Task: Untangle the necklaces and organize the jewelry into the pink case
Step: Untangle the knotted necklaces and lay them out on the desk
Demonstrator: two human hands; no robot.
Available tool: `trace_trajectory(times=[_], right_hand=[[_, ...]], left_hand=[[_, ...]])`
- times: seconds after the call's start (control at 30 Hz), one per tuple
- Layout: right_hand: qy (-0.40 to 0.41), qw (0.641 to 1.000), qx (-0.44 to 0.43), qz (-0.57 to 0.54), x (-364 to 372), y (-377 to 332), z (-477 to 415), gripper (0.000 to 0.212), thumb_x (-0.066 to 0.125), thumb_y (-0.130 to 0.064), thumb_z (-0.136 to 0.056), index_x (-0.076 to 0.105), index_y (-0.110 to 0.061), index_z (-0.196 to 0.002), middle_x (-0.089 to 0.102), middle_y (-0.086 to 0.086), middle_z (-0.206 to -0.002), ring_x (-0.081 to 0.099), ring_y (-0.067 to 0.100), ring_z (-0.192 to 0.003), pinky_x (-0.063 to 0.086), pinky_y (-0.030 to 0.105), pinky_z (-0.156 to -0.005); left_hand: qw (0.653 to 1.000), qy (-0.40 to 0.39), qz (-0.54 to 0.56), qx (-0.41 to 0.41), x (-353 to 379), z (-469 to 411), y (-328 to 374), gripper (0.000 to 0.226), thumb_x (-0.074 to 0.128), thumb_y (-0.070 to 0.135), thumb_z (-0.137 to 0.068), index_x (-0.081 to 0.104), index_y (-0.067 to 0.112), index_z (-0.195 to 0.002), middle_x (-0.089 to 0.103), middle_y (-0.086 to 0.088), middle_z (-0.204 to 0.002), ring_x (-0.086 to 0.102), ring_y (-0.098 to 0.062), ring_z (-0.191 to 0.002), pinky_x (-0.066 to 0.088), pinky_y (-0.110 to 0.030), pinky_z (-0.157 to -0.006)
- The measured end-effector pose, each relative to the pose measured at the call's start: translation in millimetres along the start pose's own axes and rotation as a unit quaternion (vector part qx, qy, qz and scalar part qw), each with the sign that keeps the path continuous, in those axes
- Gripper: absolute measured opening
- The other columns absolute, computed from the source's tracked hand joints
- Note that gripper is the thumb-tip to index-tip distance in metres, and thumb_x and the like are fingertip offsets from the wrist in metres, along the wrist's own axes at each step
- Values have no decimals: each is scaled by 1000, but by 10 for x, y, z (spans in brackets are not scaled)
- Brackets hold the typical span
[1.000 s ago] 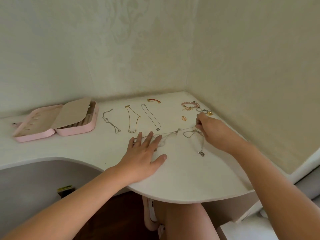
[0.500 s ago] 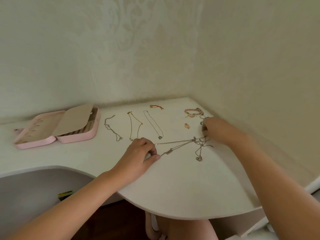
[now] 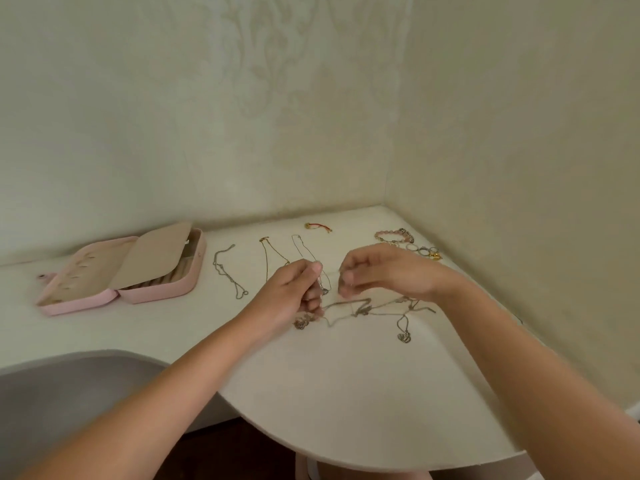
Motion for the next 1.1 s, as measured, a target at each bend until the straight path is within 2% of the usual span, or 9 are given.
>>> trace_trajectory(times=[0.13,0.23,0.4,0.53,0.63,0.77,0.87,1.0,1.1], right_hand=[[-8,962,-41,-268,-329,-153,2,15,64,-15,-80,50,-11,-76,42,-2,-59,42,12,-53,49,22,-56],[-10,943,-46,-329,-559,-167,3,28,79,-26,-62,53,-16,-67,23,-7,-56,17,7,-46,25,14,-33],[23,925,-44,-378,-817,35,48,28,89,-28,-53,65,-18,-66,17,-8,-55,12,6,-45,16,13,-31],[24,915,-75,-396,-871,48,109,28,90,-32,-59,69,-19,-72,18,-9,-53,12,5,-43,18,11,-31],[36,902,-104,-418,-914,17,151,30,87,-25,-62,75,-18,-89,19,-8,-52,13,5,-41,15,11,-31],[37,871,-134,-472,-987,18,174,44,81,-18,-70,71,-18,-113,24,-8,-49,14,5,-40,14,12,-33],[51,866,-139,-477,-1047,49,190,48,81,-18,-70,69,-18,-116,36,-9,-45,13,6,-41,16,12,-32],[68,872,-135,-466,-1060,79,183,50,81,-19,-68,69,-20,-117,38,-9,-45,12,6,-41,17,12,-31],[80,871,-140,-465,-1090,90,204,49,78,-18,-69,69,-21,-117,37,-9,-45,12,6,-42,18,12,-31]], left_hand=[[995,-49,36,-75,18,-98,-3,28,50,36,-97,52,13,-81,30,4,-58,30,-10,-47,31,-18,-42],[990,-65,51,-115,-44,-116,-77,34,54,39,-92,57,13,-70,27,4,-57,24,-8,-46,23,-16,-39],[989,-56,62,-122,-147,-86,-273,27,65,31,-79,54,12,-62,34,2,-56,28,-9,-45,25,-17,-40],[995,-34,27,-88,-192,-130,-301,5,68,10,-83,64,6,-82,53,3,-60,47,-10,-49,41,-19,-43],[997,1,-8,-76,-194,-153,-322,27,70,-6,-80,69,9,-103,64,-3,-82,61,-11,-57,52,-21,-54],[983,59,-171,-9,-222,-113,-257,34,78,4,-75,68,25,-100,66,2,-97,61,-5,-64,49,-17,-60],[969,66,-234,37,-205,-46,-201,26,80,14,-76,69,27,-96,69,8,-87,58,1,-68,46,-11,-66],[968,38,-246,33,-165,-13,-178,7,79,14,-78,74,19,-77,67,8,-63,54,1,-57,42,-9,-59],[989,28,-146,2,-219,-30,-211,7,71,7,-84,70,8,-77,64,-1,-62,56,-10,-57,47,-17,-60]])
Point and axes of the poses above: each hand's wrist, its own z-axis away from the middle knuckle, its own x-axis out of the palm, y = z × x, the point moved 10 cm from there along -z, towards the middle knuckle
